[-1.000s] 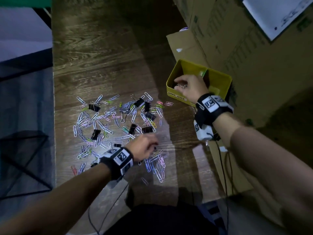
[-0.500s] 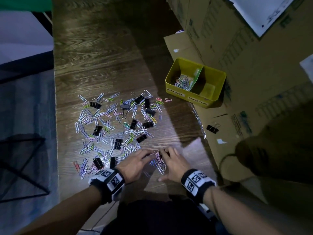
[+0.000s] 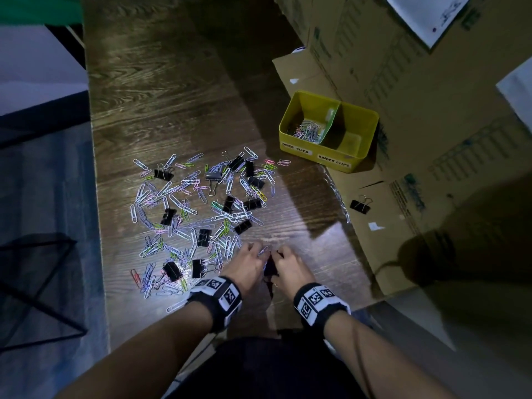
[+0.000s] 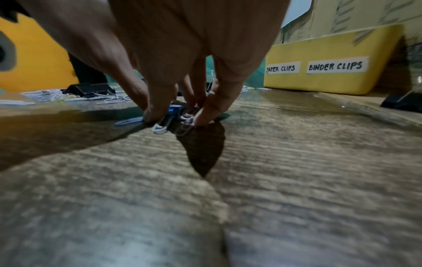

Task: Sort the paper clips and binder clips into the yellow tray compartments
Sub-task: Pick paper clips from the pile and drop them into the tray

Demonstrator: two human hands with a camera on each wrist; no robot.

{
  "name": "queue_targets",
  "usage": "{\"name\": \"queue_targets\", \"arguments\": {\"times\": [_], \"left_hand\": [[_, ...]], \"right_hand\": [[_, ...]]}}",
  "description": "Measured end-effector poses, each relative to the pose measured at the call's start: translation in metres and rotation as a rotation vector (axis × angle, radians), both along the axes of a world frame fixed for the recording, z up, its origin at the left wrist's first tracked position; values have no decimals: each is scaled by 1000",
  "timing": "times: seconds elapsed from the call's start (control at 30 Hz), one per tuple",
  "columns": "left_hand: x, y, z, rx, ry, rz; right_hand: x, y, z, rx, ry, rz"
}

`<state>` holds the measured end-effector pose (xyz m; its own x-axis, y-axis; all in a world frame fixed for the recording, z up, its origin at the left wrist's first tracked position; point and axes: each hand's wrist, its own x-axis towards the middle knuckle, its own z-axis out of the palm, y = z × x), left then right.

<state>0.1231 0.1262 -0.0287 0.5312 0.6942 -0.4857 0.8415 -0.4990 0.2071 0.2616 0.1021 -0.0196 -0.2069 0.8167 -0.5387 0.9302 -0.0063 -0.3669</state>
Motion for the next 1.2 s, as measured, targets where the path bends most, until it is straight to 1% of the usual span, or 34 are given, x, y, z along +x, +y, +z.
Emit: {"name": "queue_targets", "arguments": {"times": [0.03, 0.1, 0.13, 0.2, 0.33, 0.4, 0.47, 0.6, 0.7, 0.8, 0.87, 0.9, 0.97, 1.03, 1.13, 1.2], "left_hand": [[-1, 0, 0, 9, -6, -7], [-4, 0, 4, 72, -98, -49], [-7, 0, 4, 123, -149, -106], [-13, 0, 3, 212, -157, -198], [-26, 3, -2, 212, -236, -267], [-27, 5, 2, 182, -245, -269], [-24, 7, 10, 127, -266, -198], [-21, 9, 11, 11, -250, -15], [-21, 11, 13, -15, -288, 122], [-22, 17, 18, 8, -409, 283], [-25, 24, 22, -44, -479, 435], [-25, 30, 24, -113, -514, 526], [-27, 43, 31, -305, -608, 697], [-26, 59, 48, -471, -749, 841], [-8, 93, 85, -564, -947, 970], [11, 123, 105, -575, -1075, 968]], "right_hand": [[0, 0, 1, 4, 10, -5], [-1, 0, 3, -4, 54, -37], [-1, 1, 3, -12, 75, -57], [-3, 1, 2, -39, 87, -80], [-4, 1, 2, -28, 49, -87], [-4, 3, 3, -39, 30, -90], [-4, 5, 3, -67, 9, -128], [1, 5, 4, -78, 34, -289], [8, 4, -1, -32, 126, -390], [18, 8, 3, -17, 333, -595], [24, 15, 11, -35, 452, -719], [27, 21, 16, -44, 516, -772], [35, 33, 28, -39, 647, -869], [46, 47, 42, -30, 765, -938], [65, 75, 69, 9, 916, -1012], [79, 97, 89, 40, 1006, -1020]]}}
